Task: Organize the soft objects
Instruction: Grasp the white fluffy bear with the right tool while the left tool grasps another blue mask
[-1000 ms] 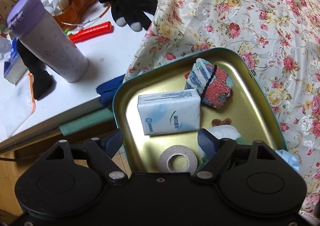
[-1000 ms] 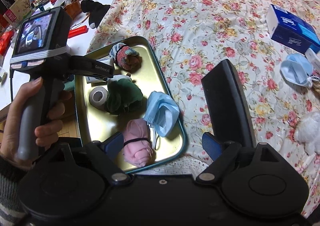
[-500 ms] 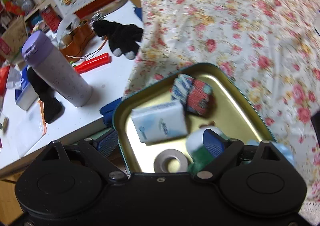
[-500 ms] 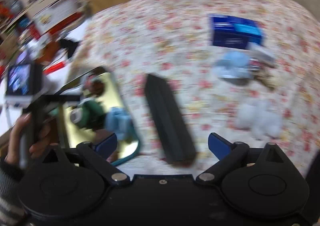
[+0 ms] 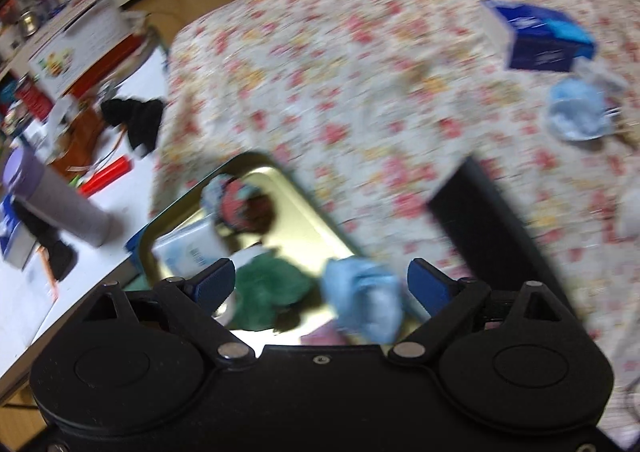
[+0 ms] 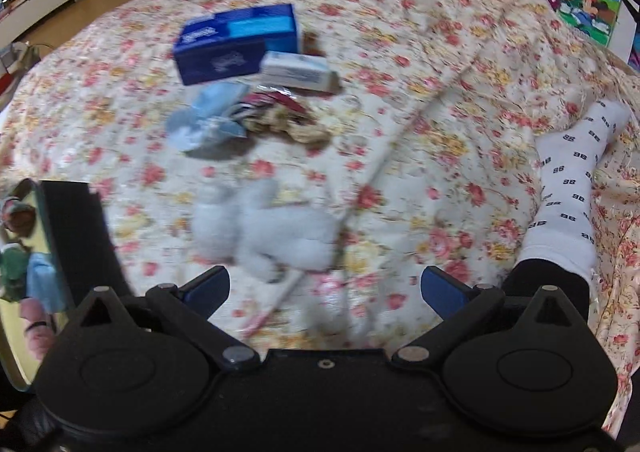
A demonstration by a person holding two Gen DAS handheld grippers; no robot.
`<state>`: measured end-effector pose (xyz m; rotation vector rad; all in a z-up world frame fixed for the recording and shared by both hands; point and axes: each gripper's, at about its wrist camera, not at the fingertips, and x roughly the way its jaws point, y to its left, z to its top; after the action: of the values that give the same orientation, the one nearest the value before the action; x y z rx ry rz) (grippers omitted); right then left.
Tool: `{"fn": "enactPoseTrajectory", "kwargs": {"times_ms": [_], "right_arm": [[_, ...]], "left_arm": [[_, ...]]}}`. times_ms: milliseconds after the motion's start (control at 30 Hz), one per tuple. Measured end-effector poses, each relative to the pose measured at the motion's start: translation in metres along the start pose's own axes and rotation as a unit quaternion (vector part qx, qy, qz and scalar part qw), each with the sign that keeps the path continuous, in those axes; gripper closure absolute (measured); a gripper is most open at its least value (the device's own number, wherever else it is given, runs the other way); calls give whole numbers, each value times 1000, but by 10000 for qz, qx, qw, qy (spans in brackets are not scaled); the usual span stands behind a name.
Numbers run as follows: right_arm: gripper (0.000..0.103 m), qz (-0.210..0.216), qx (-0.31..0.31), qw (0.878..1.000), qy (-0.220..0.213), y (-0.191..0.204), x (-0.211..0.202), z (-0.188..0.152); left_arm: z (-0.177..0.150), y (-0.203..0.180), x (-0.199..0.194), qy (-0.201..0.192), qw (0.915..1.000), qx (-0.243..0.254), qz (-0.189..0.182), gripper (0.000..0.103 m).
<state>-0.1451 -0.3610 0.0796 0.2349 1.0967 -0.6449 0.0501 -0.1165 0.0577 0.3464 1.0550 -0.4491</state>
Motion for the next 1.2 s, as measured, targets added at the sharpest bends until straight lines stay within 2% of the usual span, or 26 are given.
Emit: {"fn": "enactPoseTrajectory", "kwargs": {"times_ms": [200, 367, 633, 700, 733, 767, 833, 900, 967, 1067, 1200], "right_arm": [[1, 341, -215, 9992, 23, -5, 18, 2], [1, 299, -954, 9948, -177, 22, 24, 3], [1, 243, -1984, 9790, -393, 61, 51, 15], [7, 222, -2175, 9751, -359, 66, 60, 15], [14, 262, -2220, 9742, -309, 67, 65, 17], [23, 396, -2175, 9750, -214, 65, 68, 19], [26, 740, -1936, 9783, -41, 57, 73, 25], [33, 875, -1697, 9816, -59, 46, 73, 29], [44, 927, -1451, 9850, -86, 35, 74, 33], [45, 912, -1014, 9906, -106, 14, 73, 38], [45, 686, -544, 9961, -147, -11, 74, 39]], "left_arm": [[24, -42, -18, 85, 9988, 200, -435, 12], [38, -73, -20, 97, 9977, 467, -479, 12], [52, -103, -13, 222, 9963, 729, -395, 12], [57, -109, -11, 233, 9963, 749, -364, 12], [59, -111, -10, 240, 9962, 755, -357, 12], [61, -113, -9, 247, 9961, 763, -354, 12], [66, -119, -6, 262, 9960, 774, -350, 12], [72, -125, -2, 293, 9959, 775, -373, 12], [78, -133, 2, 335, 9956, 767, -421, 12], [89, -146, 8, 367, 9953, 748, -502, 12], [107, -167, 18, 363, 9946, 727, -646, 12]]}}
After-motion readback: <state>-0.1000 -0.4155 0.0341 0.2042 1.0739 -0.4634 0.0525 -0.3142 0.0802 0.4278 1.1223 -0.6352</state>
